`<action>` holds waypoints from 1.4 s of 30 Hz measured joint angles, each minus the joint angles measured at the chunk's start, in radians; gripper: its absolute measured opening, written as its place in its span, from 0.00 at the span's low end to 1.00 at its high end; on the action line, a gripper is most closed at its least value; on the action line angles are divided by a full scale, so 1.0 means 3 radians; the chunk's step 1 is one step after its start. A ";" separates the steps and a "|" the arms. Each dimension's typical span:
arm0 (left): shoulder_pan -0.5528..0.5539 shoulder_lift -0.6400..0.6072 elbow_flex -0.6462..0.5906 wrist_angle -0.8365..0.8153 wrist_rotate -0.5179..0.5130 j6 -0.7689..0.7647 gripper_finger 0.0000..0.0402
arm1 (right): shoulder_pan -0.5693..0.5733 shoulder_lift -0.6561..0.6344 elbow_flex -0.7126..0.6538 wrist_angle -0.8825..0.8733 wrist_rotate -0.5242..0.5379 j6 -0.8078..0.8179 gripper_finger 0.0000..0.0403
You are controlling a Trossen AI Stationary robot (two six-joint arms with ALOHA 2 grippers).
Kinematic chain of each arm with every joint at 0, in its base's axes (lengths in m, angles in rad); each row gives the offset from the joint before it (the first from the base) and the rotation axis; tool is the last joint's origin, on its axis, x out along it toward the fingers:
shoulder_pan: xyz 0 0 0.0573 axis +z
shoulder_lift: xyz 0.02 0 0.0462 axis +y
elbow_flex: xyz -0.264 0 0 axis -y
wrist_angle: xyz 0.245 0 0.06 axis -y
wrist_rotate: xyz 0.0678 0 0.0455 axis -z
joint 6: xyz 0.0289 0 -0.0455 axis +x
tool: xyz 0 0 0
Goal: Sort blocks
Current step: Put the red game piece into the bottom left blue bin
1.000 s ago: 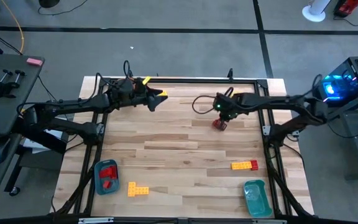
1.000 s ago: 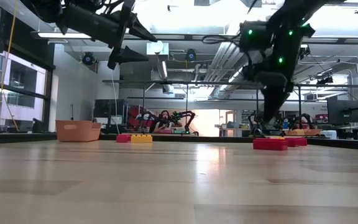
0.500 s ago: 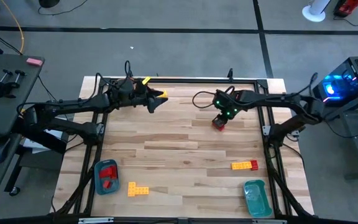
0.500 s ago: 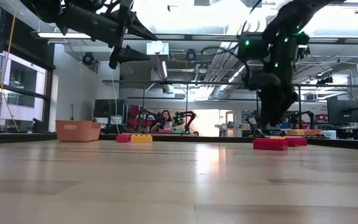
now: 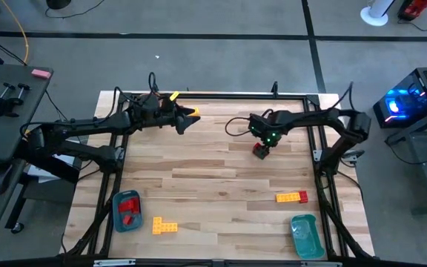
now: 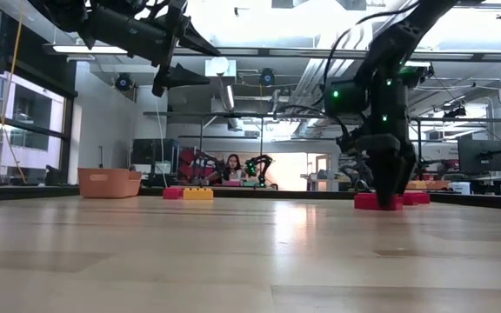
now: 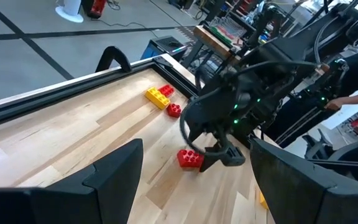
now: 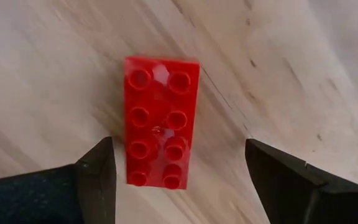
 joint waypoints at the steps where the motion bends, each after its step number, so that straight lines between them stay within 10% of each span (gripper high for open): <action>1: 0.0000 0.0000 0.0000 0.0000 -0.0007 0.0001 0.70 | 0.0005 0.0042 0.0001 -0.0007 -0.0009 -0.0015 0.63; 7: 0.0004 0.0000 0.0000 0.0006 -0.0080 0.0002 0.70 | 0.0006 0.0161 0.0019 -0.0073 -0.0003 -0.0043 0.56; 15: 0.0008 0.0000 -0.0001 0.0229 -0.0272 0.0359 0.70 | 0.0008 0.0020 0.0022 -0.0135 0.0039 -0.0077 0.04; 21: -0.0010 0.0003 0.0146 0.0343 -0.0269 0.1338 0.70 | 0.0006 -0.0181 0.0498 -0.0148 -0.0121 -0.0232 0.01; 35: -0.0638 0.0291 0.0451 -0.0059 -0.0231 0.4998 0.70 | 0.0039 0.0046 0.2138 0.0091 -0.1919 -0.0804 0.00; 42: -0.0843 0.0591 0.0448 0.0424 -0.0473 0.5426 0.70 | 0.0144 0.0389 0.2545 -0.0503 -0.2017 -0.1042 0.00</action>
